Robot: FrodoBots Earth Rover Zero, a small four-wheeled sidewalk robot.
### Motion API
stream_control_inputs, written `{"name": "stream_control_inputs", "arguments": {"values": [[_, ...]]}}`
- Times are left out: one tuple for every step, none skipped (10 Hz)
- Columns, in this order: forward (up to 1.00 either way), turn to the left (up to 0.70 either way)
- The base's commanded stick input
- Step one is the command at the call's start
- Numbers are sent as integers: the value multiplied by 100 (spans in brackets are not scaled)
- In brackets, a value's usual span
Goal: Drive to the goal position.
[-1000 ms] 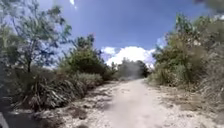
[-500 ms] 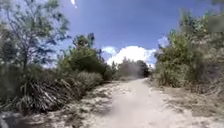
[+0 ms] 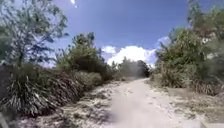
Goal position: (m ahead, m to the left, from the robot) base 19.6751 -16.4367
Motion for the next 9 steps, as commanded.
{"name": "stream_control_inputs", "arguments": {"values": [[44,2],[44,2],[44,2],[44,2],[44,2],[44,2],[44,2],[44,2],[44,2]]}}
